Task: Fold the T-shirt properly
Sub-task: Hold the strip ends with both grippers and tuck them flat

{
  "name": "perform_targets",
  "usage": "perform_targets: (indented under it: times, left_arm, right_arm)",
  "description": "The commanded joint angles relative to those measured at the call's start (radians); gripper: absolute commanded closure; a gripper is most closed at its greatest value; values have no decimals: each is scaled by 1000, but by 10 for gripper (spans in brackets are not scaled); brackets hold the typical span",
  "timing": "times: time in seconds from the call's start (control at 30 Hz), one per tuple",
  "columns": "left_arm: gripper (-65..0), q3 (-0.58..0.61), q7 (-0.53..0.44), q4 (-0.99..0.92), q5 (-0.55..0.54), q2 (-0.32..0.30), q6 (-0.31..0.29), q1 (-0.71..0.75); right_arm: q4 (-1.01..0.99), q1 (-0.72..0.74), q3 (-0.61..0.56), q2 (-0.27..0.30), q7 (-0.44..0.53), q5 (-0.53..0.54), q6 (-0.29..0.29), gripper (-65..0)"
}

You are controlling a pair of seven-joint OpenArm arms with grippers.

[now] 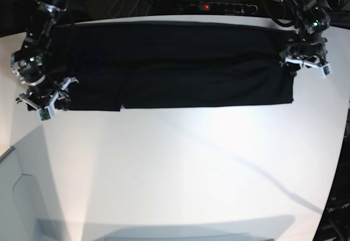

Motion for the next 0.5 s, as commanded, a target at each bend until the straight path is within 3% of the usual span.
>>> perform_targets:
  times: [0.0,0.33,0.47]
  left_arm:
    - [-427,-4,-20,13,-8,-11,1,0]
    - [-427,-6,-26,13,-8,-11,1,10]
    - [-427,-4,-26,13,-8,-11,1,10]
  right_arm:
    - [-6,16,4,14,15,10,7,-348]
    - [-120,18,4,34,24,12,7,-337]
    - [-110,18,4,31,26,12,7,-230]
